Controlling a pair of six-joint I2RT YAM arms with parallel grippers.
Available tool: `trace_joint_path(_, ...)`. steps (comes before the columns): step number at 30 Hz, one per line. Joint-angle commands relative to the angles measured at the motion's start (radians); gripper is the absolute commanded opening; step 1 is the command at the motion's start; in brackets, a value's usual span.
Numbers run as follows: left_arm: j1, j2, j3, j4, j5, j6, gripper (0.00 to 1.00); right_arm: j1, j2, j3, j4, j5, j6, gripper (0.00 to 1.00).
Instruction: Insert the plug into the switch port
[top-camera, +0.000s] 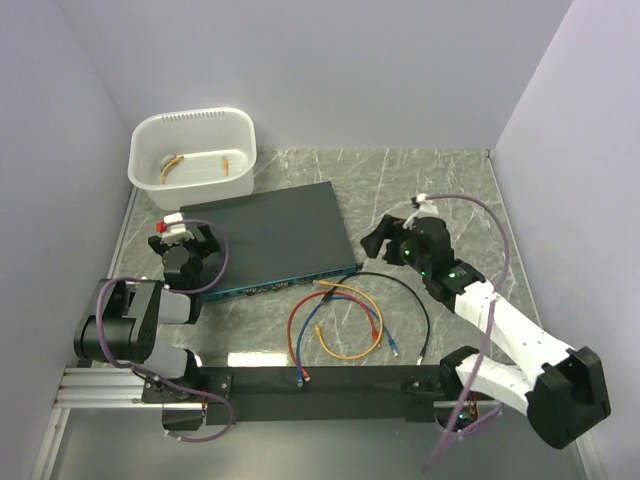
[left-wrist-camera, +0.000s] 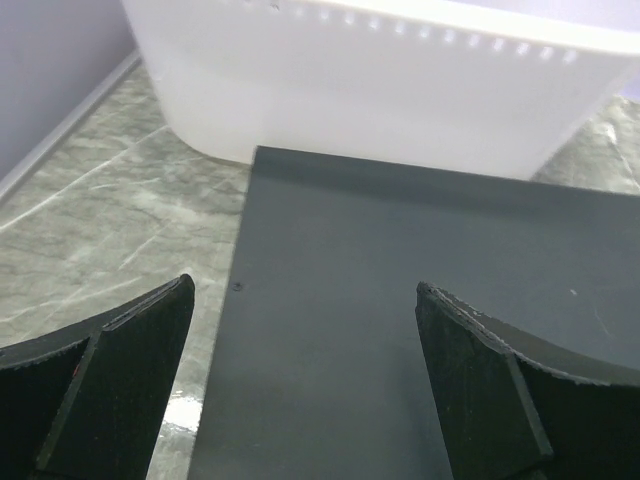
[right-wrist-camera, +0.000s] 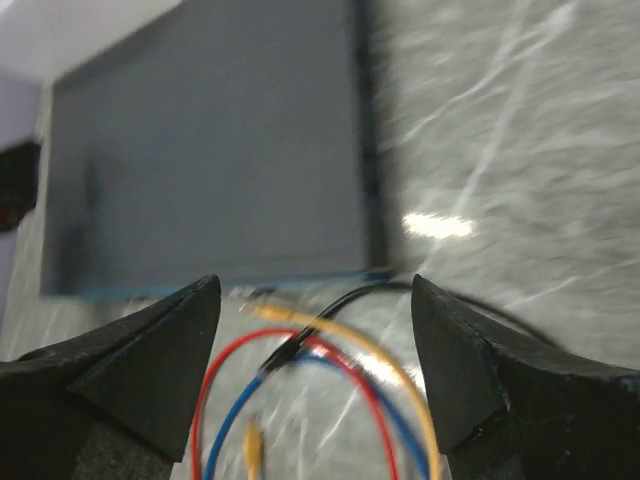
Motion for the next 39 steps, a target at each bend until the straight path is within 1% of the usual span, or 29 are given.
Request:
trace_joint_path(1, 0.002, -0.059, 0.059, -0.048, -0.067, -0.042, 0.99, 0.097, -0.040, 0.088, -0.156, 0.085, -0.067, 0.88)
trace_joint_path(2, 0.002, -0.082, 0.092, -0.160, -0.085, -0.052, 0.99, 0.114, -0.071, 0.076, -0.158, 0.081, -0.073, 0.99)
trace_joint_path(3, 0.001, -0.106, 0.134, -0.262, -0.083, -0.053, 0.99, 0.133, -0.086, 0.056, -0.158, 0.073, -0.083, 1.00)
trace_joint_path(4, -0.004, -0.139, 0.186, -0.361, -0.081, -0.037, 0.99, 0.145, -0.103, 0.047, -0.158, 0.071, -0.086, 1.00)
trace_joint_path(6, -0.025, -0.177, 0.200, -0.409, -0.087, -0.052, 0.99, 0.160, -0.134, 0.030, -0.163, 0.070, -0.099, 1.00)
trace_joint_path(8, -0.042, -0.255, 0.206, -0.485, -0.086, -0.091, 0.99, 0.190, -0.143, 0.016, -0.154, 0.045, -0.136, 0.99)
trace_joint_path(9, -0.044, -0.312, 0.211, -0.531, -0.084, -0.113, 0.99, 0.203, -0.139, 0.016, -0.149, 0.041, -0.148, 0.97)
trace_joint_path(11, -0.047, -0.367, 0.234, -0.628, -0.035, -0.156, 0.99, 0.242, -0.119, 0.019, -0.153, 0.044, -0.167, 0.93)
trace_joint_path(12, -0.045, -0.393, 0.229, -0.622, -0.008, -0.167, 0.99, 0.254, -0.085, 0.033, -0.158, 0.048, -0.184, 0.91)
trace_joint_path(13, -0.045, -0.436, 0.200, -0.616, -0.045, -0.278, 0.99, 0.268, -0.067, 0.041, -0.161, 0.056, -0.188, 0.88)
trace_joint_path(15, -0.028, -0.484, 0.171, -0.688, -0.119, -0.515, 0.99, 0.314, -0.010, 0.062, -0.175, 0.093, -0.205, 0.82)
trace_joint_path(16, -0.013, -0.496, 0.165, -0.710, -0.072, -0.618, 0.99, 0.337, 0.008, 0.071, -0.176, 0.125, -0.205, 0.82)
trace_joint_path(17, -0.002, -0.501, 0.165, -0.702, 0.076, -0.604, 0.99, 0.367, 0.047, 0.082, -0.192, 0.175, -0.199, 0.80)
trace_joint_path(18, -0.005, -0.505, 0.189, -0.726, 0.130, -0.593, 0.99, 0.377, 0.067, 0.113, -0.199, 0.194, -0.196, 0.76)
trace_joint_path(20, -0.022, -0.510, 0.215, -0.776, 0.169, -0.592, 0.95, 0.401, 0.125, 0.145, -0.209, 0.220, -0.193, 0.71)
trace_joint_path(21, -0.030, -0.533, 0.221, -0.823, 0.164, -0.590, 0.93, 0.409, 0.142, 0.169, -0.207, 0.226, -0.193, 0.68)
trace_joint_path(25, -0.077, -0.633, 0.182, -0.878, 0.184, -0.586, 0.91, 0.449, 0.219, 0.197, -0.181, 0.245, -0.199, 0.64)
trace_joint_path(26, -0.106, -0.651, 0.176, -0.897, 0.184, -0.583, 0.91, 0.453, 0.254, 0.202, -0.172, 0.245, -0.198, 0.63)
trace_joint_path(28, -0.140, -0.699, 0.163, -0.955, 0.168, -0.573, 0.90, 0.457, 0.294, 0.219, -0.164, 0.225, -0.193, 0.61)
trace_joint_path(29, -0.172, -0.709, 0.159, -0.972, 0.158, -0.572, 0.90, 0.455, 0.327, 0.226, -0.152, 0.222, -0.190, 0.60)
trace_joint_path(32, -0.217, -0.752, 0.133, -1.016, 0.141, -0.573, 0.89, 0.458, 0.386, 0.237, -0.129, 0.185, -0.189, 0.57)
trace_joint_path(39, -0.254, -0.823, 0.070, -1.052, 0.140, -0.569, 0.89, 0.458, 0.478, 0.271, -0.109, 0.177, -0.216, 0.55)
